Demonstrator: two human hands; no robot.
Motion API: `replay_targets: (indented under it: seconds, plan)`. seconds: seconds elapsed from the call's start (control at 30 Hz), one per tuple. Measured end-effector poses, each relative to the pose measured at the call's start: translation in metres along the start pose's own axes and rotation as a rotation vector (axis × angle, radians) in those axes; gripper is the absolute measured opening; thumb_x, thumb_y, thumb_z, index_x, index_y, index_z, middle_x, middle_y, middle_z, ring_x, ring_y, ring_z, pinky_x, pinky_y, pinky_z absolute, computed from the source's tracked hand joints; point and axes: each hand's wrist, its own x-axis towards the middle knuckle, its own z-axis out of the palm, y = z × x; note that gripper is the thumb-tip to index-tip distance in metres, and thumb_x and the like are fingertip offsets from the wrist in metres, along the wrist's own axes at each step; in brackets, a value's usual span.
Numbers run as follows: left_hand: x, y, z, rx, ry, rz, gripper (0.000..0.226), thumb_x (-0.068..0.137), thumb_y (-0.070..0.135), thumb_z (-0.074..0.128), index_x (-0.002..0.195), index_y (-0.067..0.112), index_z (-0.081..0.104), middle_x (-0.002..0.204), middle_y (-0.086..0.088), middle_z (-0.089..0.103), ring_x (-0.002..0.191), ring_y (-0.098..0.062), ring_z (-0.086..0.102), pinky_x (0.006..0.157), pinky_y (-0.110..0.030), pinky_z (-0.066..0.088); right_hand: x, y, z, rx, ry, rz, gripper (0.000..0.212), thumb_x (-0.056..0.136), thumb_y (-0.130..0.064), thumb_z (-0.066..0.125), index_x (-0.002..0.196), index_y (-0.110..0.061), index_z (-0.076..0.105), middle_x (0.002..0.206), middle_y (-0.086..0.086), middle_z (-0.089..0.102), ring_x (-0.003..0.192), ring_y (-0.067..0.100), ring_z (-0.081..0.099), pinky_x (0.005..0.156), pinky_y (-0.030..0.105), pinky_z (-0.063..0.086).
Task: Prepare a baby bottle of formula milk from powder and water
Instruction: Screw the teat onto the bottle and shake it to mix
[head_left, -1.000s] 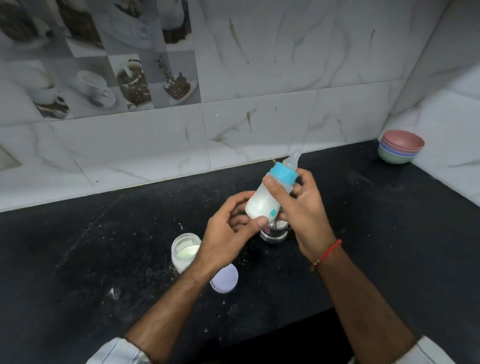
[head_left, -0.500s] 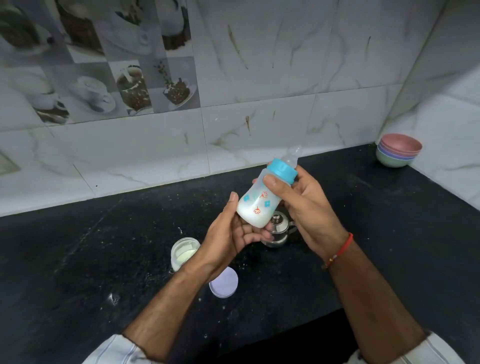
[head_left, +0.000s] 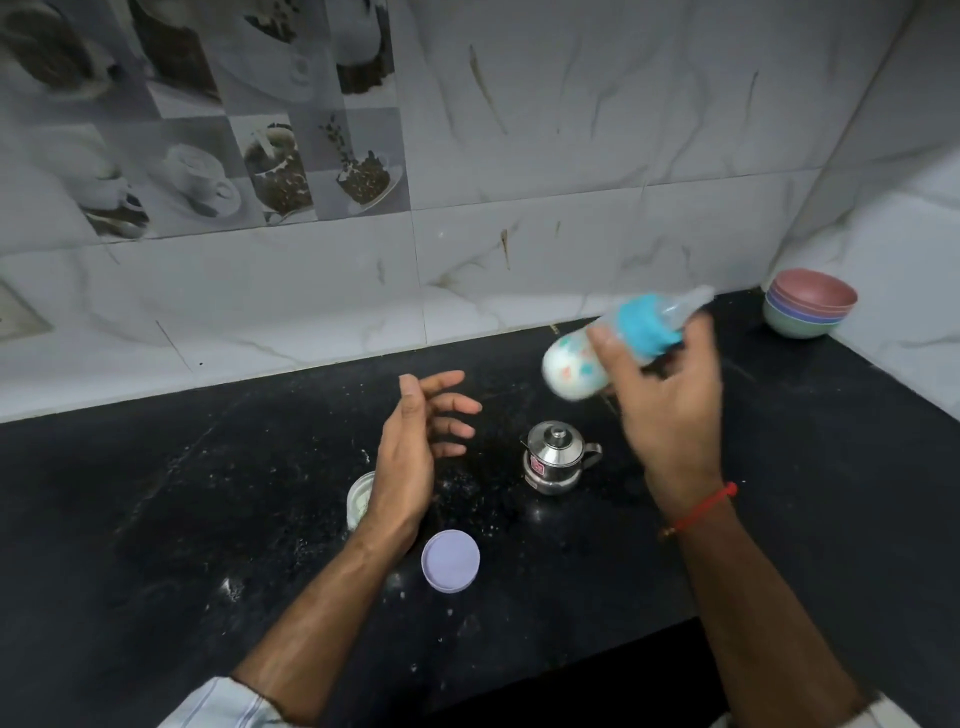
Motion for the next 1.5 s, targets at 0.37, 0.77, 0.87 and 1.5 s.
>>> replay_targets:
  seconds: [0.37,0.77,0.87,1.5]
  plan:
    - [-0.003,-0.006,0.009,0.004,0.022,0.026,0.069,0.098,0.064,0.02,0.118,0.02,0.07,0.096,-0.001,0.076,0.083,-0.02,0.066,0.078,-0.044,0.052,-0.013,0.007,0.015,-0.058,0.053,-0.102,0.05,0.08,-0.037,0.084,0.117,-0.016,0.058,0.106,-0.008,0.071,0.096,0.008,0.072,0.088,0.027,0.058]
    - [-0.011,-0.009,0.01,0.201,-0.149,0.091,0.03,0.098,0.045,0.053,0.119,0.032,0.07,0.115,0.011,0.076,0.101,-0.013,0.071,0.086,-0.038,0.058,-0.016,0.026,0.013,-0.125,-0.242,0.26,0.057,0.071,-0.06,0.082,0.111,-0.024,0.064,0.104,-0.002,0.075,0.097,0.014,0.074,0.086,0.048,0.062]
    - [-0.015,-0.005,0.018,0.147,-0.267,0.064,0.032,0.094,0.034,0.069,0.126,0.028,0.065,0.121,0.008,0.075,0.108,-0.016,0.073,0.091,-0.036,0.061,-0.012,0.012,0.018,-0.036,-0.271,0.288,0.058,0.072,-0.059,0.084,0.112,-0.023,0.063,0.102,0.0,0.075,0.095,0.017,0.076,0.085,0.049,0.063]
    - [-0.02,0.01,0.034,-0.385,-0.403,-0.327,0.074,0.096,0.06,0.03,0.117,-0.001,0.066,0.087,-0.026,0.074,0.07,-0.026,0.073,0.08,-0.044,0.063,-0.006,-0.007,0.017,0.348,-0.38,0.467,0.053,0.083,-0.039,0.071,0.126,-0.008,0.062,0.124,0.021,0.071,0.12,0.042,0.065,0.107,0.059,0.049]
